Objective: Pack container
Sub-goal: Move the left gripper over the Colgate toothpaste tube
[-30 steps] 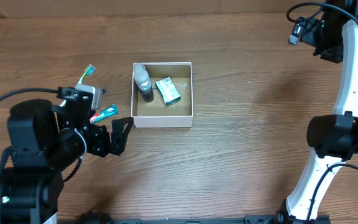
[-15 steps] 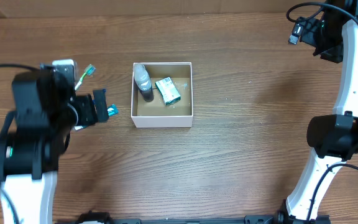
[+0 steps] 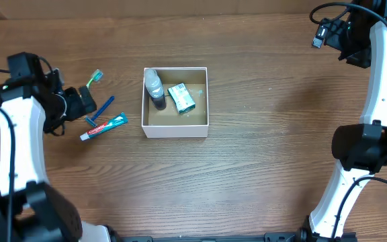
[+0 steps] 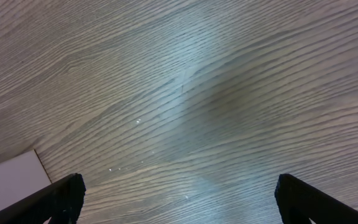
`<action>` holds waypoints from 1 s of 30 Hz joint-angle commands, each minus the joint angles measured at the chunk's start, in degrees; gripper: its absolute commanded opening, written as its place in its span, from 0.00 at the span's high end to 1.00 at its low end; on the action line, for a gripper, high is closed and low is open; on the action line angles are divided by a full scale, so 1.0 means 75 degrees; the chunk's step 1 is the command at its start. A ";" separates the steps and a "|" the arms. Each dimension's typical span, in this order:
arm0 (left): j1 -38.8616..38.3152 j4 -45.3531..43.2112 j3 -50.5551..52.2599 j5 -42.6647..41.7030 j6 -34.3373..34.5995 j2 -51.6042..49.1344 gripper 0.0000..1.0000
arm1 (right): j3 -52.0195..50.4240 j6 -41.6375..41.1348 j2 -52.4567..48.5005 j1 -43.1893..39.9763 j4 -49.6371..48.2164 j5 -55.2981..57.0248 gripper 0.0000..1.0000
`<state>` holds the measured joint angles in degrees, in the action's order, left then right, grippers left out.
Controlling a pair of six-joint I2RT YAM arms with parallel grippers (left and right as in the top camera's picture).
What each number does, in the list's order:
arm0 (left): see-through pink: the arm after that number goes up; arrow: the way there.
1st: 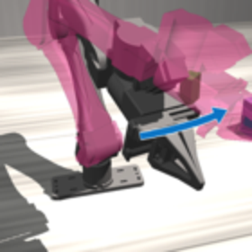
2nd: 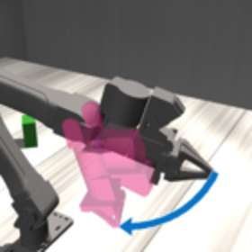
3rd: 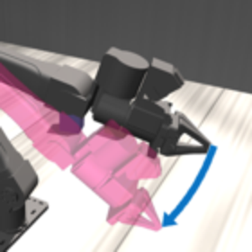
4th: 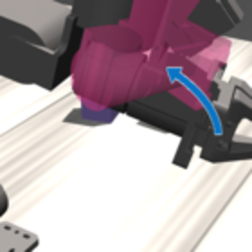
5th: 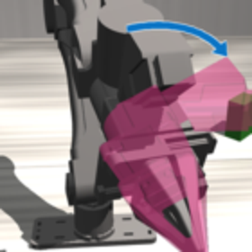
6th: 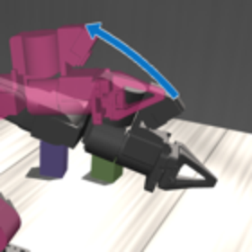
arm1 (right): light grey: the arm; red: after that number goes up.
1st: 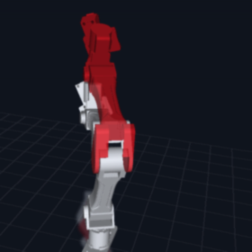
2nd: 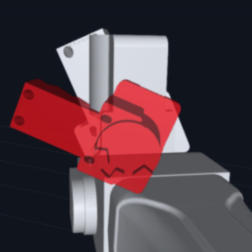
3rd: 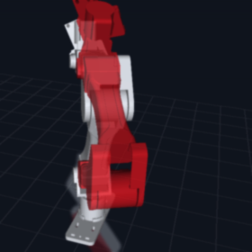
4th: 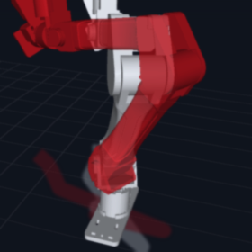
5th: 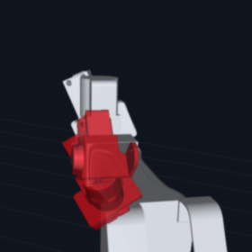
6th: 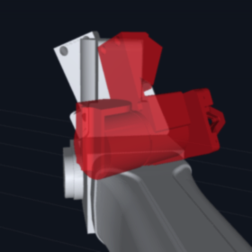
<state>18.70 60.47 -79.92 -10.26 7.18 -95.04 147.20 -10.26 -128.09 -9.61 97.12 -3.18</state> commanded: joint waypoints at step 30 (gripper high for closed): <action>-0.1311 -0.0711 -0.0108 0.1174 -0.1594 -0.1999 0.00 | 0.0009 0.0064 0.0236 0.0000 -0.0017 -0.0044 0.00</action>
<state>8.95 56.03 -79.99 -5.19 -1.96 -107.79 147.20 -10.24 -128.09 -9.61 97.12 -3.20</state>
